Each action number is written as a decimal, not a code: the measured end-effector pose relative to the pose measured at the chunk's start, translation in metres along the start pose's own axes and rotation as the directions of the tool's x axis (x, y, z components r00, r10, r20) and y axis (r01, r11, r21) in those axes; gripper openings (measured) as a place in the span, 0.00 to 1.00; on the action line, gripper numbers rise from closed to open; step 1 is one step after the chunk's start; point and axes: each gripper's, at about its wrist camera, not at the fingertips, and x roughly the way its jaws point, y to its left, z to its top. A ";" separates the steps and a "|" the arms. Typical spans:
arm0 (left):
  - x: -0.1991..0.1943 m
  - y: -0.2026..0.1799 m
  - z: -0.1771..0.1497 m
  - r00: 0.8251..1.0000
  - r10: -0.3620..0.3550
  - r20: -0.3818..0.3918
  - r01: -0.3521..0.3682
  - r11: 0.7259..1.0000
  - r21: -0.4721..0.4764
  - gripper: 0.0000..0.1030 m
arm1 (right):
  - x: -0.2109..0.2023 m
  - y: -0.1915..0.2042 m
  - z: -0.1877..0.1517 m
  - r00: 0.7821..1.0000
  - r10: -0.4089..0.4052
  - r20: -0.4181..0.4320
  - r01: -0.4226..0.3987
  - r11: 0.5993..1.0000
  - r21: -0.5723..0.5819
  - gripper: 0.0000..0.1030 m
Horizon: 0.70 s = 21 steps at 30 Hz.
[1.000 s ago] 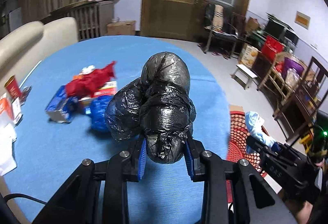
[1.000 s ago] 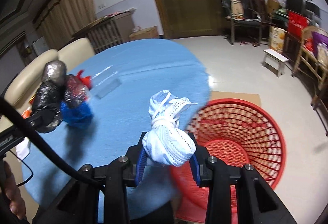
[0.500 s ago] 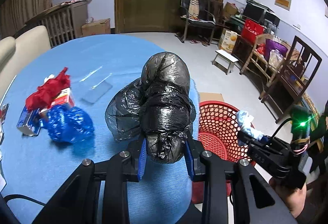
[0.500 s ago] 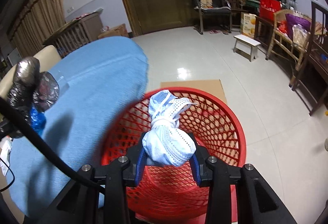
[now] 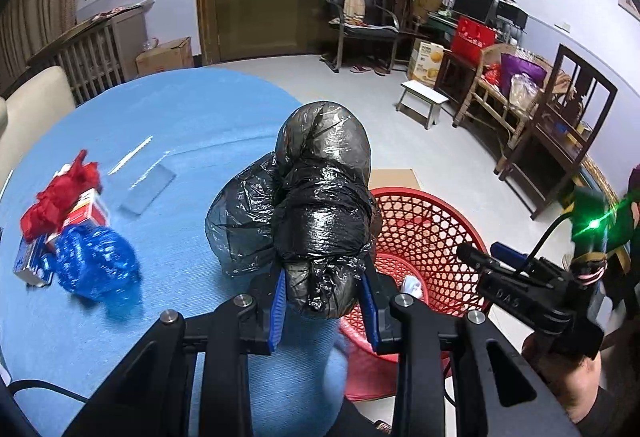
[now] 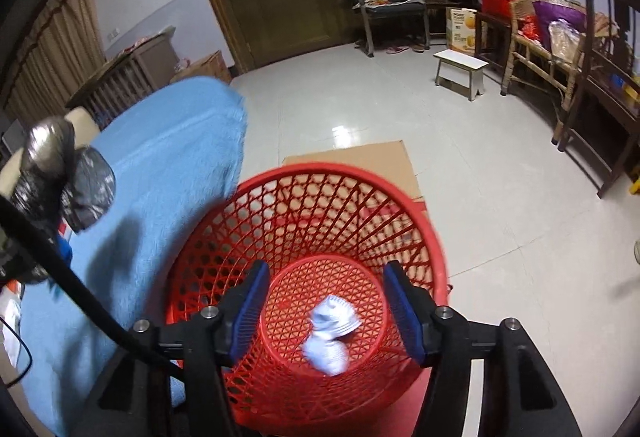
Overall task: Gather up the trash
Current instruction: 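Carry both bags over the red wastebasket and open both grippers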
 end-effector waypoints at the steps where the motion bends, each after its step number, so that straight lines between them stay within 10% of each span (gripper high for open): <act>1: 0.002 -0.004 0.001 1.000 -0.006 -0.003 0.006 1.000 0.008 0.32 | -0.002 -0.004 0.002 1.000 0.000 0.006 0.000 1.000 0.009 0.62; 16: 0.043 -0.046 0.006 0.993 -0.055 -0.104 0.064 0.994 0.086 0.35 | -0.021 -0.045 0.016 0.997 -0.019 0.080 0.009 0.992 0.124 0.63; 21: 0.048 -0.046 0.010 0.991 -0.070 -0.112 0.078 0.994 0.070 0.65 | -0.021 -0.047 0.016 0.997 -0.020 0.080 0.009 0.991 0.131 0.63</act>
